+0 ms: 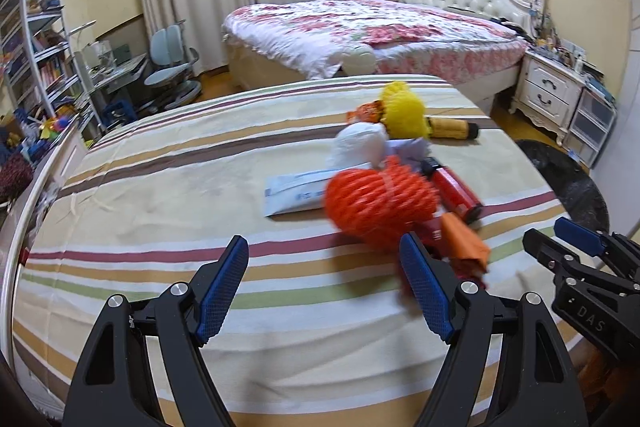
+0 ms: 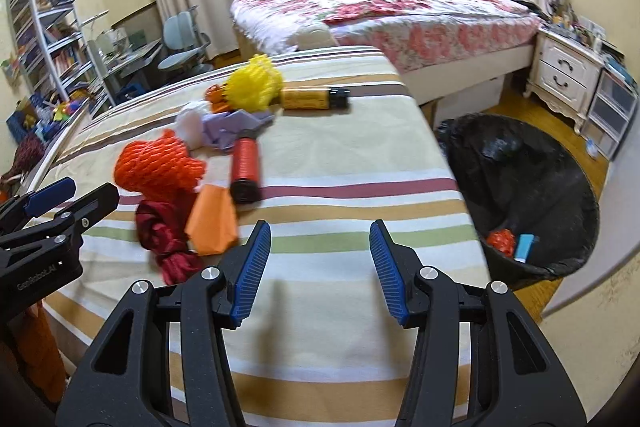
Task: Collect trash
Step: 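Return both grippers to the bed and close the right gripper on the orange paper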
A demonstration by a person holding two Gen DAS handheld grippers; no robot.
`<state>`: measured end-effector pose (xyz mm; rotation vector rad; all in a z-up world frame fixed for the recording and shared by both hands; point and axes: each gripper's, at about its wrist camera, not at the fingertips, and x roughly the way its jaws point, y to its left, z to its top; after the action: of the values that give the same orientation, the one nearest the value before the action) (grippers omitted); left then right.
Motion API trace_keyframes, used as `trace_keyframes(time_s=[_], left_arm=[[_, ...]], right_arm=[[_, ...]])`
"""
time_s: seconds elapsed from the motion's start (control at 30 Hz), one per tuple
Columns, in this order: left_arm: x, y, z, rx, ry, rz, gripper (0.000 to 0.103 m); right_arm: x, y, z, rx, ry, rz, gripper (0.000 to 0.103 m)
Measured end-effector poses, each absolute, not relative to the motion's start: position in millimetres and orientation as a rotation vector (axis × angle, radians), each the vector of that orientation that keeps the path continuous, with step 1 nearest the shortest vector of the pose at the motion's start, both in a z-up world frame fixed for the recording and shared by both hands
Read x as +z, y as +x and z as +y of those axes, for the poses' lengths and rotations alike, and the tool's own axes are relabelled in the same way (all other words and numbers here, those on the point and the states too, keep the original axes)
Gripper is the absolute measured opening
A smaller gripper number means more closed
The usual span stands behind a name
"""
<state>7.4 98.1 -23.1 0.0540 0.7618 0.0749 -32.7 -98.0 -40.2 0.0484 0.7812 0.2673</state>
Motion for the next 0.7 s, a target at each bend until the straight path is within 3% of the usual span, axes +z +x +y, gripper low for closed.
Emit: trace_keyframes(time_s=[0.6, 0.67, 0.7], left_arm=[[-40, 8, 150, 0.167, -0.014, 0.8, 0.076], [-42, 7, 149, 0.167, -0.019, 0.807, 0.076], [-43, 7, 150, 0.165, -0.021, 0.81, 0.076]], right_arm=[[-46, -21, -39, 0.382, -0.028, 0.846, 0.05], [-46, -21, -38, 0.384, -0.03, 0.846, 0.046], [-46, -21, -38, 0.388, -0.033, 0.851, 0.038]])
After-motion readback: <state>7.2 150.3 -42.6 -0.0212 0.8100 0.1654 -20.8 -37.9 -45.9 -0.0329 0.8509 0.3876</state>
